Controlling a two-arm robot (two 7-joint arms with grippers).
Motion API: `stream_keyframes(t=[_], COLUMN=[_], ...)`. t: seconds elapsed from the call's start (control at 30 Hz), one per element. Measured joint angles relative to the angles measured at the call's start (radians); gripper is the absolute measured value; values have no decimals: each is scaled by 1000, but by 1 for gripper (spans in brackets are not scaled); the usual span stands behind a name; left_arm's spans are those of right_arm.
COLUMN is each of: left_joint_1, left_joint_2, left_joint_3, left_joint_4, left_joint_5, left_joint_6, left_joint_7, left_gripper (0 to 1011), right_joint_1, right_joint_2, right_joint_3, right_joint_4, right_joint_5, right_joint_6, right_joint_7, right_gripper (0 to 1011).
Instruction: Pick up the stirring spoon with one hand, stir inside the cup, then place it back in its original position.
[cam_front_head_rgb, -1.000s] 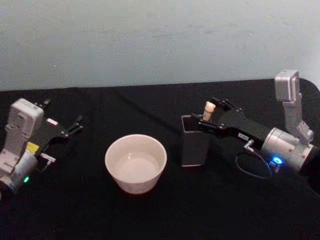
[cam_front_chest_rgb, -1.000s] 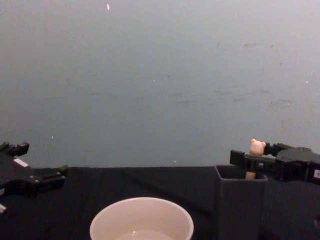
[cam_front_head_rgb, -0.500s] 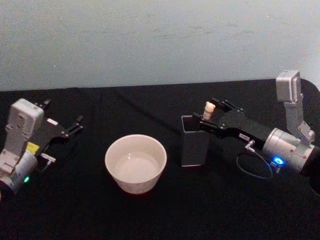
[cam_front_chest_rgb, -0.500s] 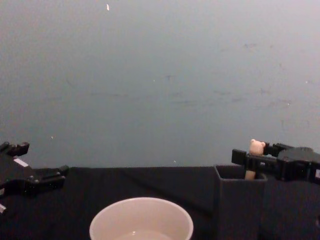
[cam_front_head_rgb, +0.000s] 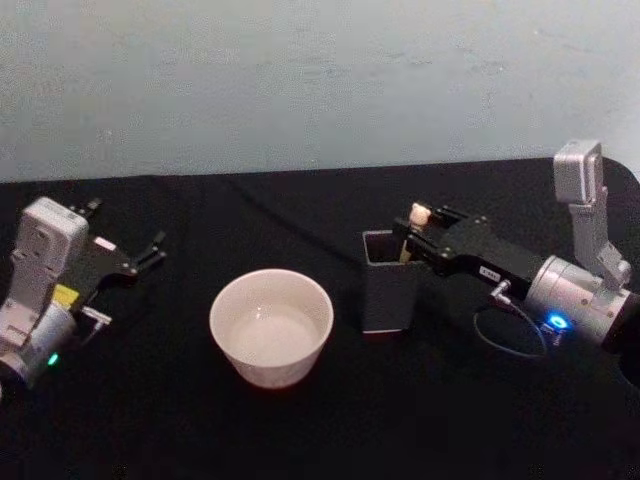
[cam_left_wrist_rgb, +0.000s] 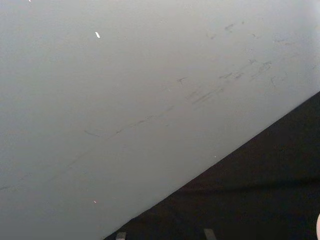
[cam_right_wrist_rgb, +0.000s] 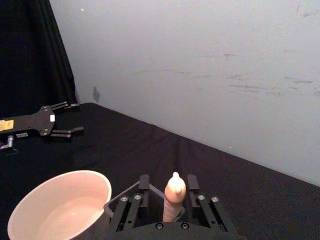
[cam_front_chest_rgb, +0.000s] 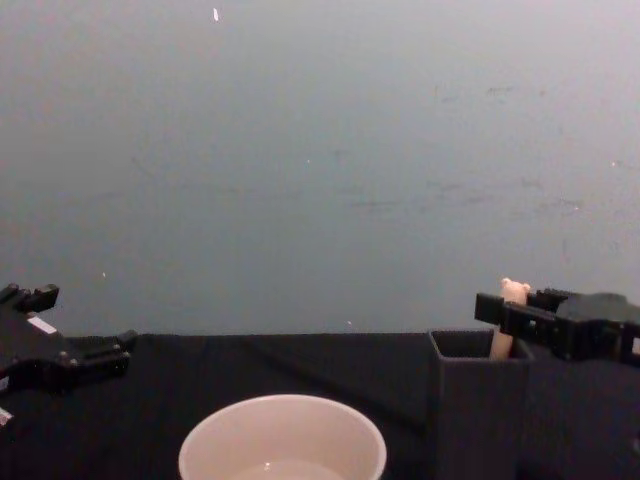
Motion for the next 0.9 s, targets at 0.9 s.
stream_keyframes(t=[0.9], left_joint_1=[0], left_joint_2=[0], left_joint_3=[0], left_joint_4=[0], left_joint_5=[0], left_joint_6=[0], left_joint_7=[0], left_gripper=[1001], right_joint_1=[-11], right_joint_2=[7], right_joint_3=[11], right_joint_4=[-58], right_joint_5=[13], right_joint_6=[-32], right_joint_7=[18], right_gripper=[212])
